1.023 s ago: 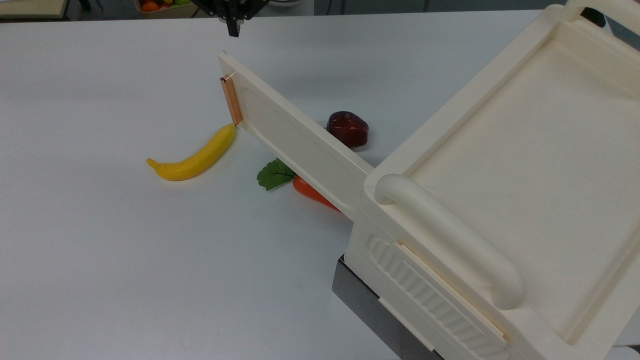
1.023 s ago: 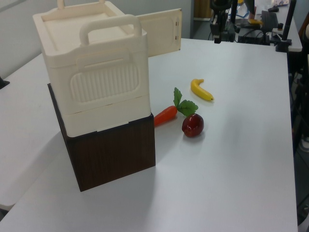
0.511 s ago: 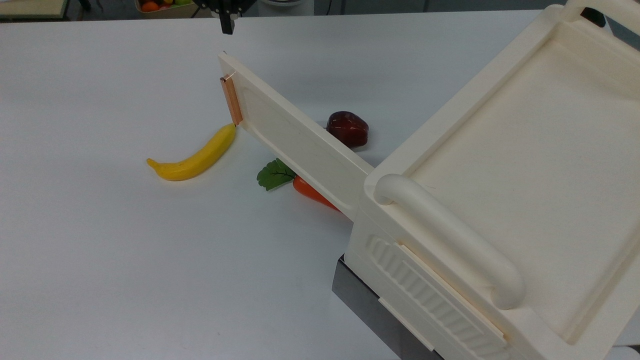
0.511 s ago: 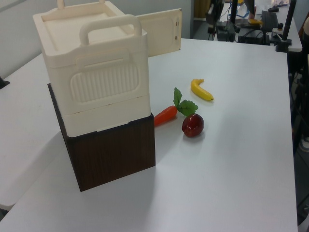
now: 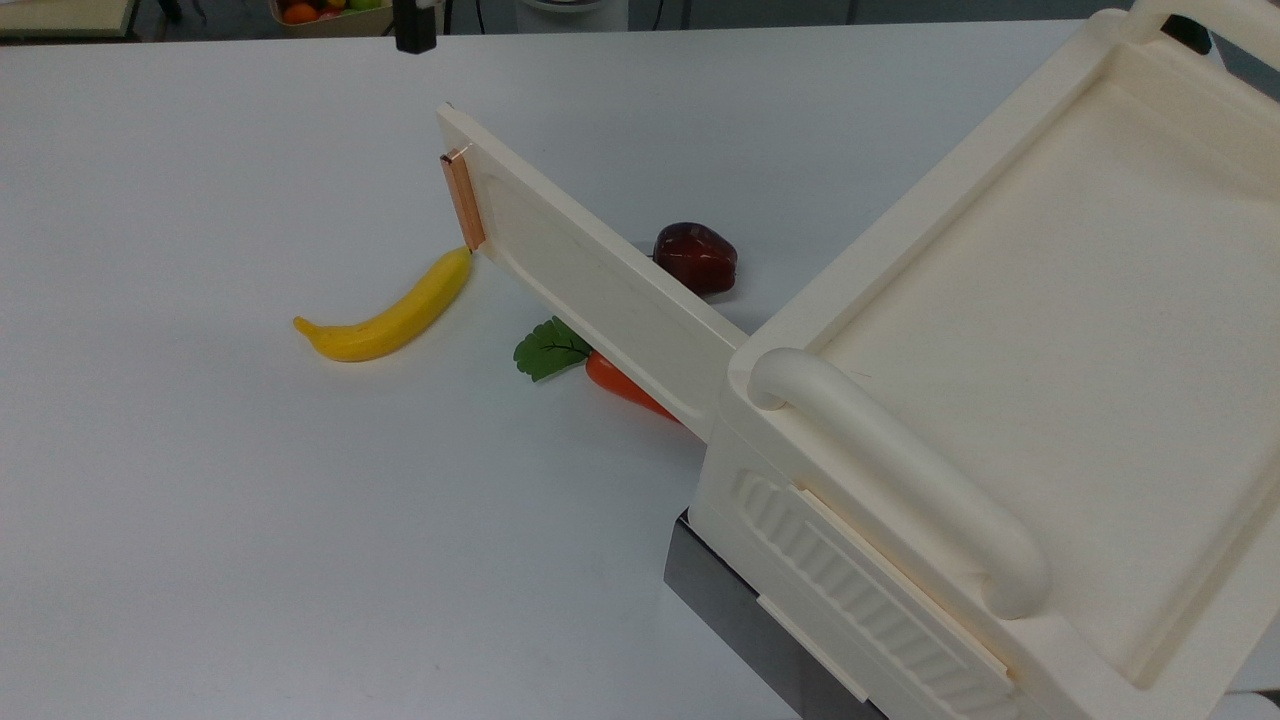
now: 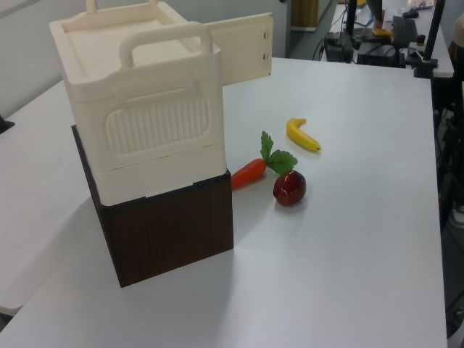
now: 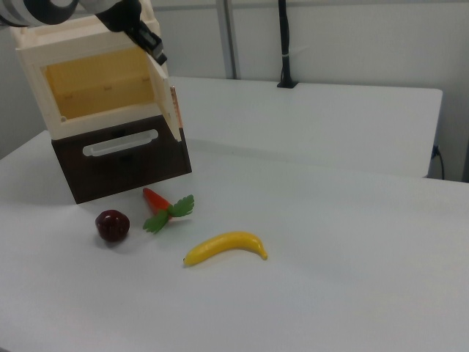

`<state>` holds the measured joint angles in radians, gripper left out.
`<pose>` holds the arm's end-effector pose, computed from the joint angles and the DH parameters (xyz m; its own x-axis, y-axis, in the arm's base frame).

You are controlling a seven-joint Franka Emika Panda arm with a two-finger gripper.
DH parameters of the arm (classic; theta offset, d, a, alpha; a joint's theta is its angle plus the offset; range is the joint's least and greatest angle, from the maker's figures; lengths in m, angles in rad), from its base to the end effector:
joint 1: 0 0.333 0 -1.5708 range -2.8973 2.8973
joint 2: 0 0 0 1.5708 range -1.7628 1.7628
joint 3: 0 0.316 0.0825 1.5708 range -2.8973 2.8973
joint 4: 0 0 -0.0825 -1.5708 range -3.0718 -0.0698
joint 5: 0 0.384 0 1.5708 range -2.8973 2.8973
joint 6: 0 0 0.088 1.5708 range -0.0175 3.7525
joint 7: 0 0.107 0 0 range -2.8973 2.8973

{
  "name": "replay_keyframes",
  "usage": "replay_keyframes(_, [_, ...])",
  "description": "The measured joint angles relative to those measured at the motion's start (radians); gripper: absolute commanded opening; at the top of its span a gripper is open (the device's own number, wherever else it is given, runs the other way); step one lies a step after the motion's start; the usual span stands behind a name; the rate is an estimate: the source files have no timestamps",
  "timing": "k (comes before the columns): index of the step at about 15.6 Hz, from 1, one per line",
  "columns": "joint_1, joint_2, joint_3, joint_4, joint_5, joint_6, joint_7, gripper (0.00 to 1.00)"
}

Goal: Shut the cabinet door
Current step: 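Lower the gripper against the door's outer edge, then push the door edge with the gripper, swinging it shut against the cabinet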

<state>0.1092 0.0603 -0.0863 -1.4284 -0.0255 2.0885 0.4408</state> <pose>0.6101 0.0148 0.7187 0.7549 -0.3951 0.5235 -0.3329 -0.9185 -0.2131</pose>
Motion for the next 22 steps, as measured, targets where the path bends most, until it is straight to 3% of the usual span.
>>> replay_keyframes(11, [0.030,0.116,0.006,-0.001,-0.017,0.242,0.230,0.00])
replay_keyframes(22, [0.125,0.124,0.009,-0.006,-0.018,0.252,0.275,0.00])
